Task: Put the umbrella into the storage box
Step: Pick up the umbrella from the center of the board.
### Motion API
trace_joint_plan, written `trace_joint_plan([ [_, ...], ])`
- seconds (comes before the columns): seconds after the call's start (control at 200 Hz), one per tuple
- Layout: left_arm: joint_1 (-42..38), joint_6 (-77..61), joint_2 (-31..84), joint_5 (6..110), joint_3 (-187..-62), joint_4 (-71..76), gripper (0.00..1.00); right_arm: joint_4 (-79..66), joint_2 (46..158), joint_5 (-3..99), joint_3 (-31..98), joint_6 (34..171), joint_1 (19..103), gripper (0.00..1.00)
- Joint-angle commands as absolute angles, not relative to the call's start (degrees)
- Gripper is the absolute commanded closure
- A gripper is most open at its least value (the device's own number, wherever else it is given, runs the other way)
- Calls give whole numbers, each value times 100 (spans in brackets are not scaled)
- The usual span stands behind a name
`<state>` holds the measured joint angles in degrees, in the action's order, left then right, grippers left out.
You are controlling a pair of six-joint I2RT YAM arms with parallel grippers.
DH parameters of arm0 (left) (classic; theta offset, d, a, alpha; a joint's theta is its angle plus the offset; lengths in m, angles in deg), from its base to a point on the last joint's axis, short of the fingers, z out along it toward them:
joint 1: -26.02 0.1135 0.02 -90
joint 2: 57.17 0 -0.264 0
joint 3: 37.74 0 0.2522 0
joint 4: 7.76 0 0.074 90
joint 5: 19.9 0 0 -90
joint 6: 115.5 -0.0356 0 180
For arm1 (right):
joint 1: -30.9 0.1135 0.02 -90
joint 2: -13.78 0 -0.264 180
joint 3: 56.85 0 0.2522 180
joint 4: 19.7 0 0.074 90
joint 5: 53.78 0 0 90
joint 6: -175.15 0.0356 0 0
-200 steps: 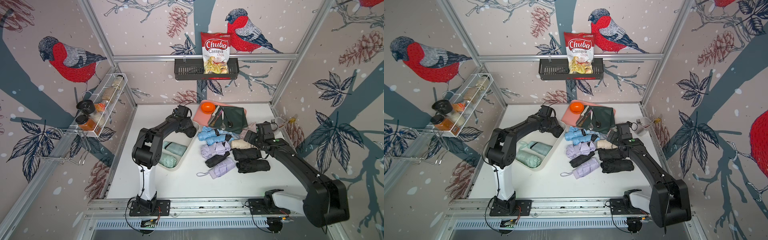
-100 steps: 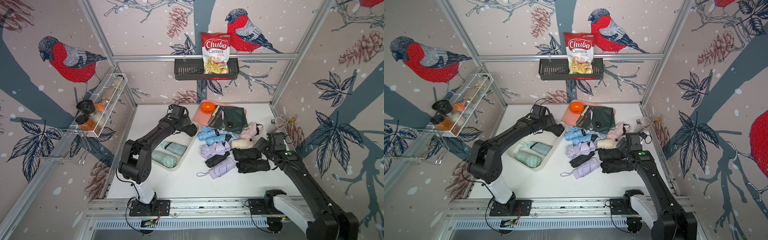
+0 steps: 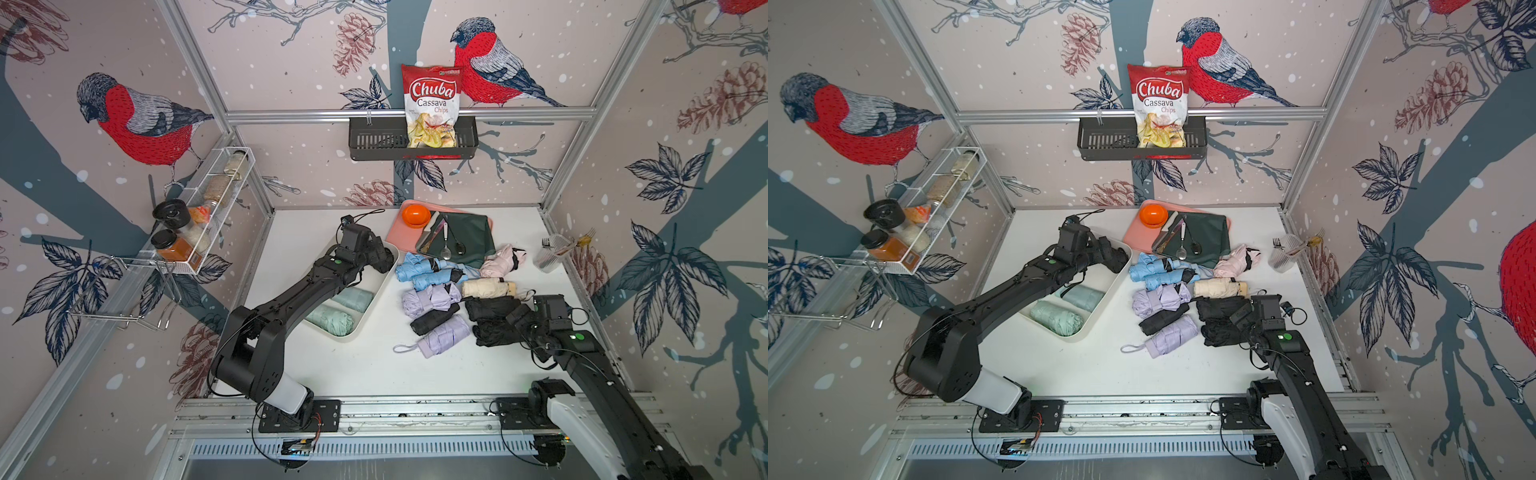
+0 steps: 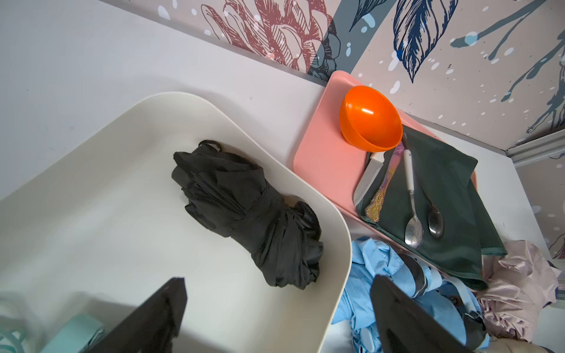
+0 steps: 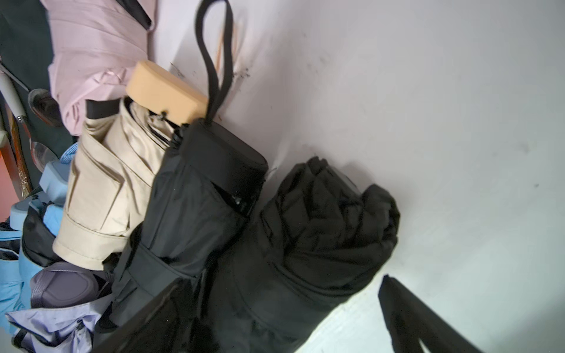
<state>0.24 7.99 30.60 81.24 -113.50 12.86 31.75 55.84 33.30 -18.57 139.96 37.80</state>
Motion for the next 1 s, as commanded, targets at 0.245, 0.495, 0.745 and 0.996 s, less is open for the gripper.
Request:
trace_joint_plan([
  [0.245, 18, 614, 3057, 8273, -11286, 864, 3, 1903, 5868, 3918, -2435, 14628, 4053, 9],
  [0.495, 18, 663, 3099, 8361, -11308, 1005, 3, 1621, 6214, 3740, -2381, 14419, 4057, 36],
  [0.745, 27, 849, 2959, 8664, -11295, 1178, 3, 2498, 5903, 3194, -1889, 13999, 4074, 75],
  [0.996, 27, 1258, 2698, 9098, -11268, 1555, 3, 3478, 6057, 2314, -691, 13374, 4698, 91],
])
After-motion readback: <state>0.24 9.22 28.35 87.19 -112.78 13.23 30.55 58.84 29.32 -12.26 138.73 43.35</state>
